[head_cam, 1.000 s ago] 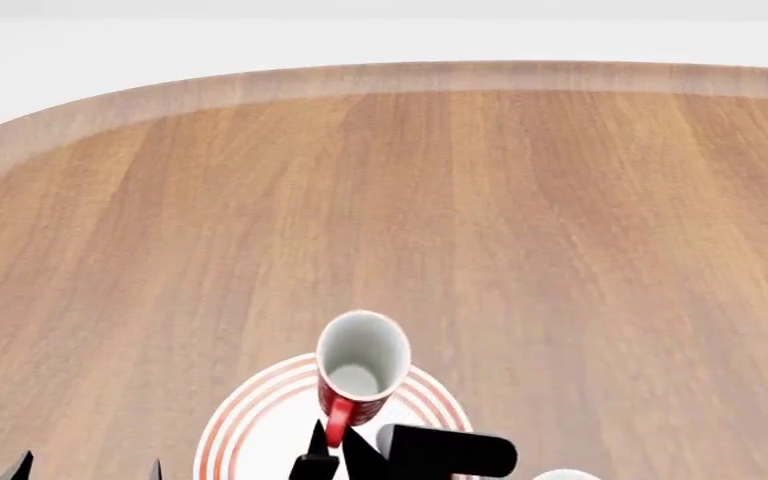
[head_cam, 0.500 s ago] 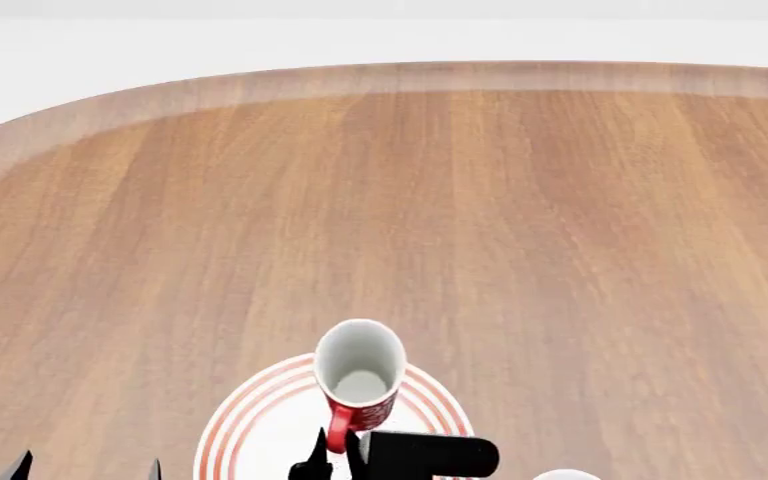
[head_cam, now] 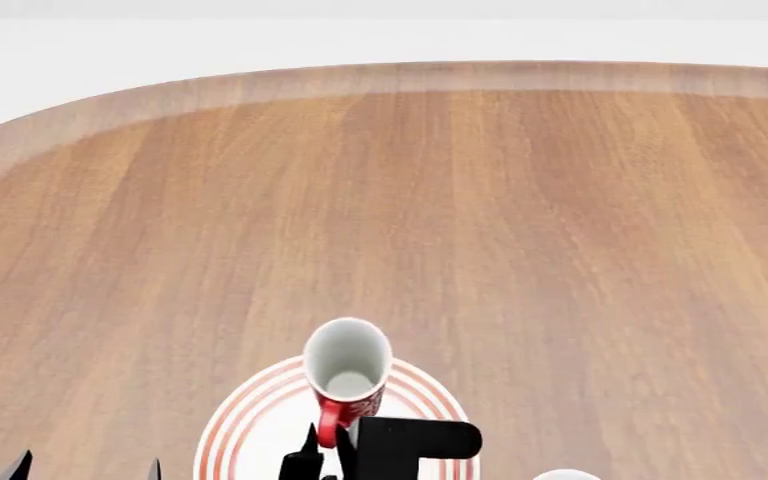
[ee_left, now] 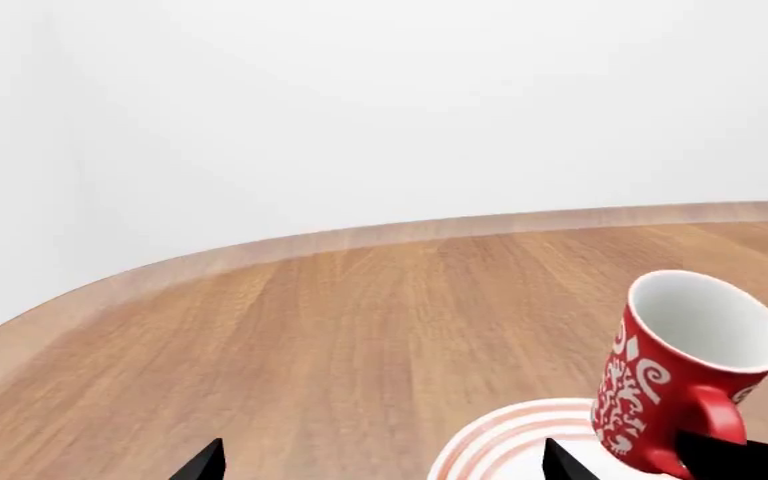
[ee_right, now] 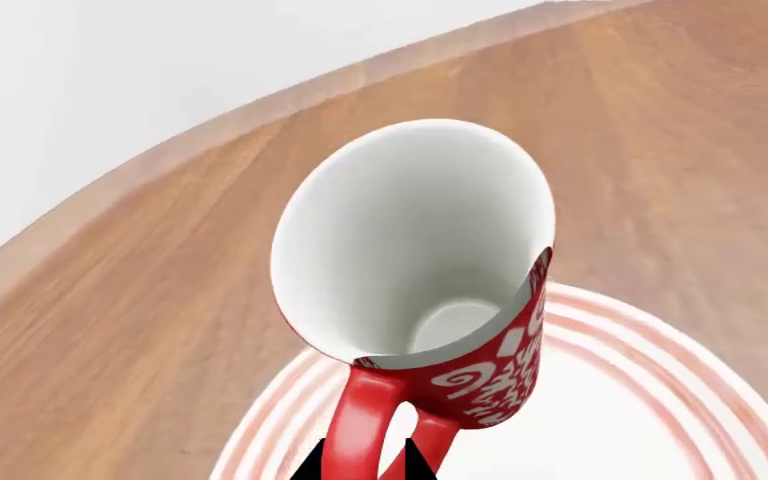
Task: Put the red mug on the left plate.
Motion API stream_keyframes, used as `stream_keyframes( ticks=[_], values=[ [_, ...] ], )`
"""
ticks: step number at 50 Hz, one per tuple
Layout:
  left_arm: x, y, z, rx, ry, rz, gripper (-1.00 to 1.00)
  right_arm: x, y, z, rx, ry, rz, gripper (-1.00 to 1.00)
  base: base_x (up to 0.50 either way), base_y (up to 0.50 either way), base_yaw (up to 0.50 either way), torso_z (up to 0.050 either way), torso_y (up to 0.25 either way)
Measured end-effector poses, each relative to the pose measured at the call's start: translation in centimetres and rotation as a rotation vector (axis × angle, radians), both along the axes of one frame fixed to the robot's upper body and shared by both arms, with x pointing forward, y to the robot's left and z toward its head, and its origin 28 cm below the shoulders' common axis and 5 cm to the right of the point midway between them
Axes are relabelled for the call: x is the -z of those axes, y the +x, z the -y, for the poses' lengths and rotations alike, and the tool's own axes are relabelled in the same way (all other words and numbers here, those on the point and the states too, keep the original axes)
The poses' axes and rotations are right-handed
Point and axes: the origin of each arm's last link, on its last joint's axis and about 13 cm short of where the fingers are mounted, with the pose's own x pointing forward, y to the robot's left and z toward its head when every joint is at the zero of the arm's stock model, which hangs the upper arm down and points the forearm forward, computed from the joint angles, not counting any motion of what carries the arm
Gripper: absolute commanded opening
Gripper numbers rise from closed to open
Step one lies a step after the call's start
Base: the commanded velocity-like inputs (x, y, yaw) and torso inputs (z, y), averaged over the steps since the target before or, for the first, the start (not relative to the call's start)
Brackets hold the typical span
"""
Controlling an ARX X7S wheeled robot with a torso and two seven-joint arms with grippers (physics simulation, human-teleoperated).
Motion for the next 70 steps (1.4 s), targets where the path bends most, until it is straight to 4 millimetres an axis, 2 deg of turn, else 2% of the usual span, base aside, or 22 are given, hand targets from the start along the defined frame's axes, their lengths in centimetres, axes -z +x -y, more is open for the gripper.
stream_keyframes(
  ticks=[16,32,33,56,70],
  values=[
    [0.0,0.0,0.0,0.000,0.000,0.000,1.00,1.5,1.7,-0.9,-0.048,0.020,-0.087,-1.00,0.00,0.00,0.00,0.000,0.001],
    [0.0,0.0,0.0,0.000,-0.001,0.001,1.00,1.9,2.4,-0.4,-0.022,-0.010,-0.118,-1.00,0.00,0.00,0.00,0.000,0.000],
    [0.0,0.0,0.0,0.000,-0.001,0.001,1.00,1.9,2.5,-0.3,-0.020,-0.012,-0.118,1.00,0.00,0.00,0.00,0.000,0.000],
    [-0.4,-0.2,0.0,-0.001,0.000,0.010,1.00,1.9,2.7,0.0,-0.021,-0.035,-0.110,1.00,0.00,0.00,0.00,0.000,0.000],
    [-2.6,-1.6,0.3,0.006,0.016,0.080,1.00,1.5,1.8,0.2,-0.010,-0.016,-0.042,1.00,0.00,0.00,0.00,0.000,0.000]
  ],
)
